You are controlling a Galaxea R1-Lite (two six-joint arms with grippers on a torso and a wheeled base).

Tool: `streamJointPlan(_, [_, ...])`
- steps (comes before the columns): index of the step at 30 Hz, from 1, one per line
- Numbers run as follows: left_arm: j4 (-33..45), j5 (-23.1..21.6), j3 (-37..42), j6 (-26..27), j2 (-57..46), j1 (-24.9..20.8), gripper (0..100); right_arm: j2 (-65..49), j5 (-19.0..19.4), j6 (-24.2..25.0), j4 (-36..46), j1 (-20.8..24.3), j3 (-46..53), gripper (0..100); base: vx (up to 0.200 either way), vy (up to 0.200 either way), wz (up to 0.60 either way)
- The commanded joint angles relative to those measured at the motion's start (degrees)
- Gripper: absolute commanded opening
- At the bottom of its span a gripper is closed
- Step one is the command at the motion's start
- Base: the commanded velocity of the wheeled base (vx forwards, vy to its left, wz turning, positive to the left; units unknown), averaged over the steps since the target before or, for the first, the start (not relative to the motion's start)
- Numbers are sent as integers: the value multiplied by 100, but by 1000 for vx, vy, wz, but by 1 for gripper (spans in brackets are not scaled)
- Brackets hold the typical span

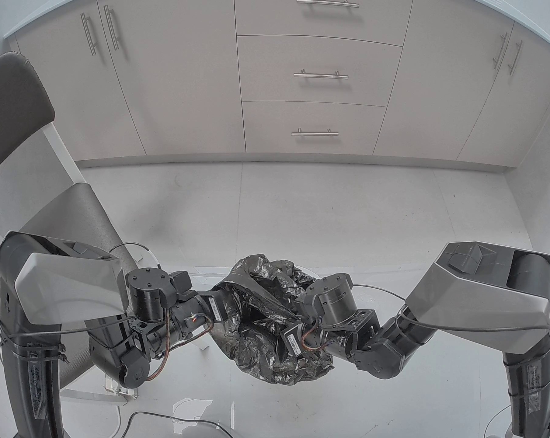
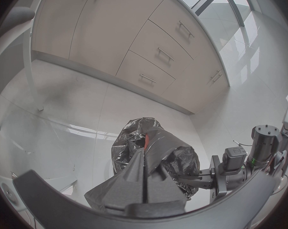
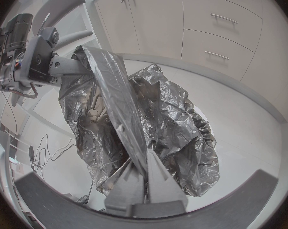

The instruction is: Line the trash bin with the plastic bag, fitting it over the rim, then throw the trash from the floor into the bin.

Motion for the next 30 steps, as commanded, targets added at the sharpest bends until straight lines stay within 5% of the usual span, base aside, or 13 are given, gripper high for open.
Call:
streamJointPlan(1, [-1, 1, -14, -1, 20, 1, 0, -216, 1, 3, -5, -2, 152, 0, 0, 0, 0])
streamJointPlan(21, [-1, -8, -208, -1, 213, 45, 0, -796, -61, -32, -198, -248, 512, 0, 0, 0, 0])
streamJointPlan(29, [-1, -166, -603, 17, 336, 212, 0, -735, 54, -32, -154, -582, 327, 0, 0, 0, 0])
streamJointPlan(30, [-1, -474, -647, 8, 362, 238, 0, -700, 247, -23, -128, -714, 248, 0, 0, 0, 0])
